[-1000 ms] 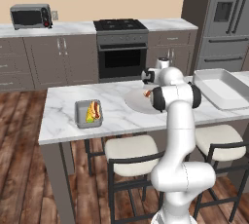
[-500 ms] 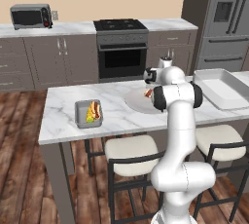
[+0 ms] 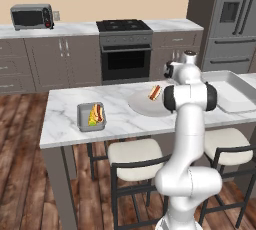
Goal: Place one cooked food and one vegetable from the large plate to each tupperware container.
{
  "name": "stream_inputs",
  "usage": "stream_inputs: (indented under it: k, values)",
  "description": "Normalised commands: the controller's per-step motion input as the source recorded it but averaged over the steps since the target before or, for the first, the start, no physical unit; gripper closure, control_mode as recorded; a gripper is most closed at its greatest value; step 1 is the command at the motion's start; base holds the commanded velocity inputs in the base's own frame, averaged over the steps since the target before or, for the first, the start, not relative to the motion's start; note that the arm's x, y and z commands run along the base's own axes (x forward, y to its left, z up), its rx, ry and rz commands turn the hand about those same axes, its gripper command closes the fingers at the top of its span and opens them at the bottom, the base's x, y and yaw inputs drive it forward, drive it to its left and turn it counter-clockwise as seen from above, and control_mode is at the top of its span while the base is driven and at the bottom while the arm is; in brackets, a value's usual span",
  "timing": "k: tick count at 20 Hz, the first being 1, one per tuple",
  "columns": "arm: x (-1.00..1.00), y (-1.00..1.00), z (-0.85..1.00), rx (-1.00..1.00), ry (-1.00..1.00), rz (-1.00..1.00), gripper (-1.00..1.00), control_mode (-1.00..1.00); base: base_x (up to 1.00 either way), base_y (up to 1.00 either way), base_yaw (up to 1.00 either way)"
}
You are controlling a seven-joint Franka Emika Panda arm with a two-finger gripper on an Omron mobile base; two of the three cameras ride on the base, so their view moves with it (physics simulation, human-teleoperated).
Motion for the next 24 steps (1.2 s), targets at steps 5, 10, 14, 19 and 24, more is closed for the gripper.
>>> stream_inputs:
  k: [5,10,14,19,24]
  values:
    - [-0.82,-0.97,0.52,-0.15,-0.18,0.00,1.00,-1.00,0.00,0.00,0.00]
    - [-0.85,-0.99,0.47,-0.13,-0.19,0.00,1.00,-1.00,0.00,0.00,0.00]
    - [-0.38,-0.82,0.89,-0.11,-0.10,0.00,1.00,-1.00,0.00,0.00,0.00]
    - [-0.07,-0.82,0.31,-0.08,0.06,-0.05,1.00,-1.00,0.00,0.00,0.00]
    - [-0.05,-0.40,-0.27,0.00,0.05,-0.14,1.00,-1.00,0.00,0.00,0.00]
